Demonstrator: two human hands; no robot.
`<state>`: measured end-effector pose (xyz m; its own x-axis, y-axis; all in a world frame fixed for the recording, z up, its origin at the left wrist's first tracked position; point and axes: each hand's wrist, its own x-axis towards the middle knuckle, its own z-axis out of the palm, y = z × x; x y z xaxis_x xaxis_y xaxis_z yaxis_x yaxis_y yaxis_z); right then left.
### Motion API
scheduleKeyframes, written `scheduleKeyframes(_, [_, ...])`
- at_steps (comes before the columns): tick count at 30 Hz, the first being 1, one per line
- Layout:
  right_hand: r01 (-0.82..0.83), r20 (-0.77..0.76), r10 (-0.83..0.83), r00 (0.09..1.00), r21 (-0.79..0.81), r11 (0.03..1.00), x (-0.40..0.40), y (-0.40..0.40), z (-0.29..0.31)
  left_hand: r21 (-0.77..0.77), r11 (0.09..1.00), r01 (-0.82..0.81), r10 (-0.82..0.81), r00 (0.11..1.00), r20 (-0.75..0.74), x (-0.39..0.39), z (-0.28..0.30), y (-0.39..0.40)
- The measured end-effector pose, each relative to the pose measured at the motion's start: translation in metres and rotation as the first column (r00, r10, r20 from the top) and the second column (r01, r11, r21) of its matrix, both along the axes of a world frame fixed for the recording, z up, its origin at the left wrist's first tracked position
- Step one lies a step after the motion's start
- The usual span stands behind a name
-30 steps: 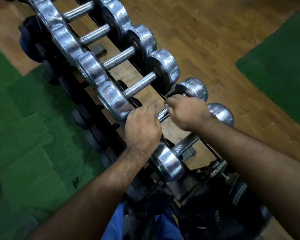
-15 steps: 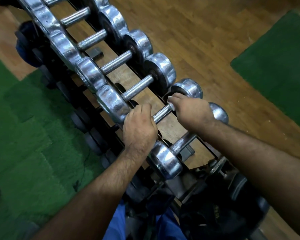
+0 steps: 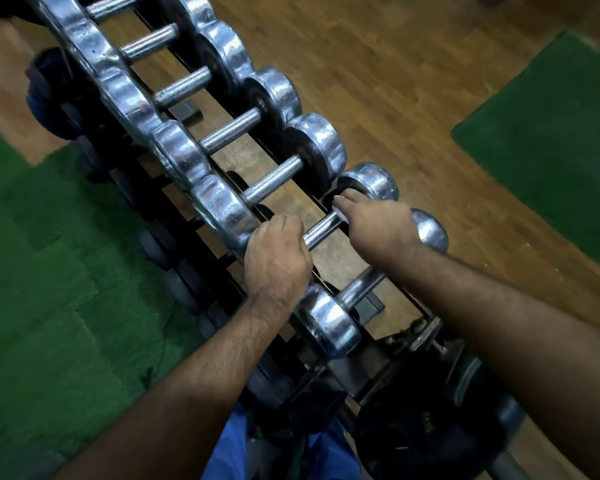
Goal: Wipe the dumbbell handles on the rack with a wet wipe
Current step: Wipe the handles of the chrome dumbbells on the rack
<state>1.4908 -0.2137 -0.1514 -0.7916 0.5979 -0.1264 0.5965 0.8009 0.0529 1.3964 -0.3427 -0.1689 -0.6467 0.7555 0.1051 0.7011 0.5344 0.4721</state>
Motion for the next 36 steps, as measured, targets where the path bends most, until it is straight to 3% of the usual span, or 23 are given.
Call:
scheduleKeyframes(3, [-0.057, 0.029, 0.057, 0.998, -0.013, 0.998, -0.004, 0.000, 0.000, -0.010, 1.000, 0.002, -0.002, 1.000, -0.007, 0.000, 0.000, 0.001])
scheduleKeyframes(5, [-0.059, -0.053, 0.055, 0.997, -0.075, 0.995, 0.001, -0.010, -0.003, -0.017, 1.000, 0.005, -0.006, 1.000, -0.008, 0.000, 0.001, 0.001])
scheduleKeyframes(7, [0.068, -0.213, -0.099, 0.972, -0.150, 0.986, 0.012, -0.016, -0.008, -0.018, 1.000, 0.004, -0.004, 1.000, 0.000, -0.001, 0.002, 0.000])
scheduleKeyframes(10, [0.273, -0.381, -0.399, 0.834, -0.343, 0.899, 0.019, -0.037, -0.010, -0.003, 1.000, -0.003, 0.003, 1.000, 0.014, -0.001, 0.003, 0.000])
scheduleKeyframes(13, [0.387, -0.398, -0.576, 0.714, -0.461, 0.799, 0.007, -0.046, -0.010, 0.002, 1.000, -0.007, 0.007, 1.000, 0.015, -0.002, 0.003, 0.001])
scheduleKeyframes(16, [0.294, -0.367, -0.356, 0.859, -0.216, 0.931, 0.002, -0.043, -0.013, 0.012, 1.000, 0.002, -0.002, 1.000, 0.006, -0.002, 0.001, 0.001])
scheduleKeyframes(19, [0.138, -0.191, -0.151, 0.970, -0.078, 0.987, 0.014, -0.028, -0.027, 0.024, 1.000, 0.017, -0.017, 1.000, 0.005, -0.004, -0.001, 0.000])
scheduleKeyframes(24, [0.129, -0.102, -0.134, 0.986, -0.055, 0.990, 0.012, -0.015, -0.029, 0.002, 0.999, 0.046, -0.046, 0.999, -0.009, -0.004, 0.000, 0.001])
scheduleKeyframes(29, [-0.136, -0.108, 0.122, 0.987, -0.142, 0.980, 0.015, -0.025, -0.031, 0.027, 0.997, 0.077, -0.078, 0.997, 0.027, -0.008, 0.000, 0.000])
scheduleKeyframes(34, [-0.017, -0.144, 0.005, 0.990, -0.083, 0.996, 0.018, -0.003, -0.032, 0.097, 0.986, 0.132, -0.141, 0.986, 0.085, -0.012, 0.000, -0.002])
scheduleKeyframes(36, [-0.082, -0.158, 0.065, 0.985, -0.108, 0.991, 0.013, -0.016, -0.027, 0.083, 0.988, 0.127, -0.134, 0.987, 0.086, -0.013, 0.001, -0.001])
